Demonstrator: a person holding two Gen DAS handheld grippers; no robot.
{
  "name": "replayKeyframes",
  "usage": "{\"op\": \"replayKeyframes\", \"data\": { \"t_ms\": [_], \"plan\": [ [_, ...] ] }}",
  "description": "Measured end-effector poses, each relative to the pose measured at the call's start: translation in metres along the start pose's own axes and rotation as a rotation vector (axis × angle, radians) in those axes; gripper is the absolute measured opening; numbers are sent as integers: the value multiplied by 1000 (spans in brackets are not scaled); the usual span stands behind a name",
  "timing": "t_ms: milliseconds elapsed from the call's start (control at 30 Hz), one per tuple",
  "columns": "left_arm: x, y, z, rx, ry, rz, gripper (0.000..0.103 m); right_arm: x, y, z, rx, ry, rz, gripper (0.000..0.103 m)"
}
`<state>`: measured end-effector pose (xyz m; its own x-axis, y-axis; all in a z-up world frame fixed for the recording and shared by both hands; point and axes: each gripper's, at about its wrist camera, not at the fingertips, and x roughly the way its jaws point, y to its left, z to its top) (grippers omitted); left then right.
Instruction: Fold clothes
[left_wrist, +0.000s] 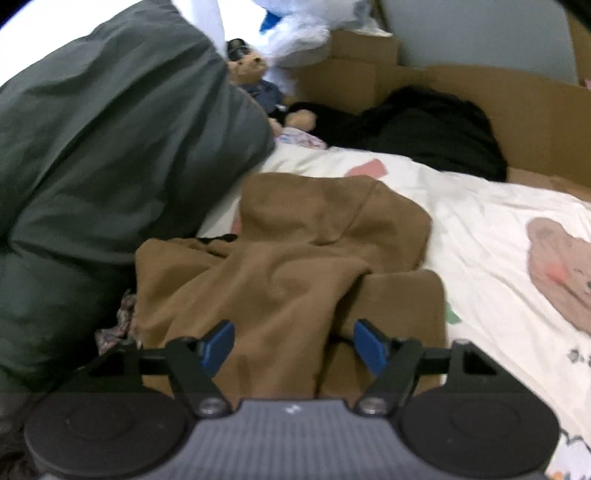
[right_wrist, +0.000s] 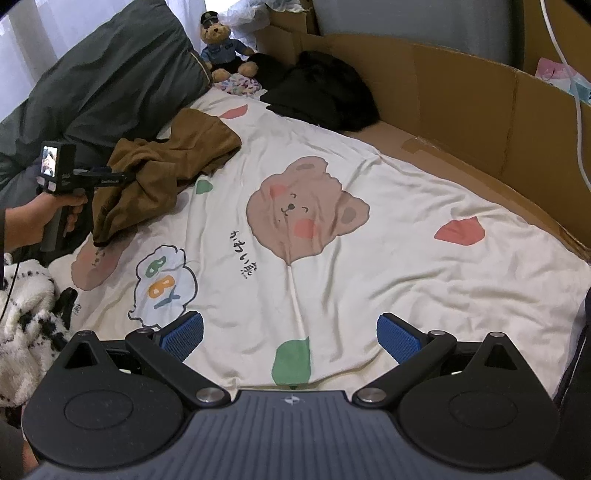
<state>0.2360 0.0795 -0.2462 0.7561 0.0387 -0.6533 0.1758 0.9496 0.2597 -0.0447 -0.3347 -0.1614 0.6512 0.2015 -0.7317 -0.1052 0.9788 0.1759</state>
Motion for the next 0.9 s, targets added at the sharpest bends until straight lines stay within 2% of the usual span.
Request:
{"op": "replayKeyframes", "data": {
  "t_ms": [33, 67, 100, 133, 233, 333, 367, 467, 500, 567, 633, 733, 800, 867, 900],
  "plan": [
    [3, 3, 0, -38, 25, -39, 50, 1, -1, 0, 2, 3, -1, 103],
    [7, 8, 1, -96, 64, -93, 29, 1, -1, -1, 6, 7, -1, 103],
    [8, 11, 1, -127, 86, -116, 13, 2, -2, -2, 10, 11, -1, 103],
    [7, 13, 2, -140, 92, -127, 11, 2, -2, -3, 10, 14, -1, 103],
    [-3, 12, 5, -125, 43, -162, 4, 3, -1, -4, 2, 17, -1, 103],
    [-15, 14, 10, -177, 3, -298, 0, 1, -2, -3, 4, 13, 0, 103],
    [-23, 12, 12, -193, -17, -372, 0, 1, -3, -3, 4, 12, -1, 103],
    [-39, -8, 19, -191, -39, -542, 0, 0, -4, -3, 7, 9, -4, 103],
    [-43, -17, 22, -181, -39, -562, 0, 0, -4, -3, 8, 10, -6, 103],
    [-51, -30, 28, -152, -47, -548, 0, 0, -4, -3, 10, 11, -7, 103],
    [-53, -37, 29, -121, -53, -503, 8, -1, -2, -2, 6, 6, -6, 103],
    [-44, -38, 25, -57, -56, -340, 29, -3, 0, -1, -5, 1, -2, 103],
    [-36, -31, 18, -64, -28, -224, 50, -3, -1, -1, -6, 2, -3, 103],
    [-29, -25, 13, -81, -5, -127, 61, -2, -3, -2, 0, 6, -2, 103],
    [-26, -22, 11, -86, 3, -92, 61, -1, -3, -3, 3, 10, -2, 103]
  ]
}}
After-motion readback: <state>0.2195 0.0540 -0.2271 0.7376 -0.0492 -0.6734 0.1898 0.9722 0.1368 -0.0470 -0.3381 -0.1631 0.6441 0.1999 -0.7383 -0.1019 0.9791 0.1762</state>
